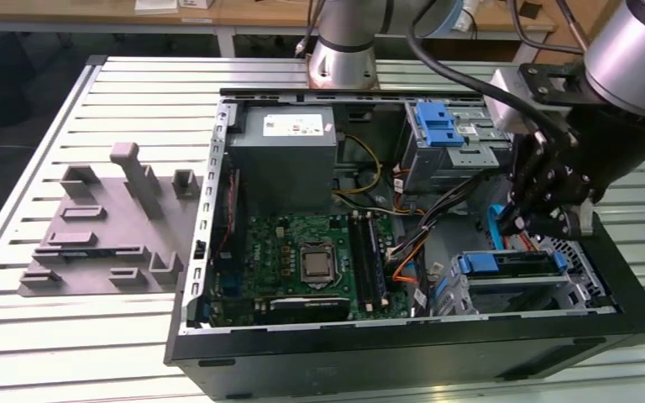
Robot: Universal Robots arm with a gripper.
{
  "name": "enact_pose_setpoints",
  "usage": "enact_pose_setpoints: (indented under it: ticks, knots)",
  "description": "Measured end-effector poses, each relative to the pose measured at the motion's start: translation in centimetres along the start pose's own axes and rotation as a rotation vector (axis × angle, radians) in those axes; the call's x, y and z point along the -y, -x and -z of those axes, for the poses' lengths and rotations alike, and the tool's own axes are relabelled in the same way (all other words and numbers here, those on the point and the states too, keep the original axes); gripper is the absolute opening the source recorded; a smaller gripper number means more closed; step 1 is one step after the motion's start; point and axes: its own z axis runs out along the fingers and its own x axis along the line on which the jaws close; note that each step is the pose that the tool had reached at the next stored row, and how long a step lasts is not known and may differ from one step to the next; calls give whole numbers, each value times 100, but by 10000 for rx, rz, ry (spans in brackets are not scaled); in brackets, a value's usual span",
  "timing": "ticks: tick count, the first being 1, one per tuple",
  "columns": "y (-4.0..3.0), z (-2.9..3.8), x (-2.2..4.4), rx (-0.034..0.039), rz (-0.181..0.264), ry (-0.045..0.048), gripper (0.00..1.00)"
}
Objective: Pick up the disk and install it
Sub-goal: 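Insert the second disk wire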
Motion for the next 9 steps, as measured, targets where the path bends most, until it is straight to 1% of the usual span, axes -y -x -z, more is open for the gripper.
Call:
enact_pose_setpoints:
  ticks: [3,9]
  knots:
    - [-59,-12,5,0,0,0,16]
    - [-70,-20,6,0,0,0,16]
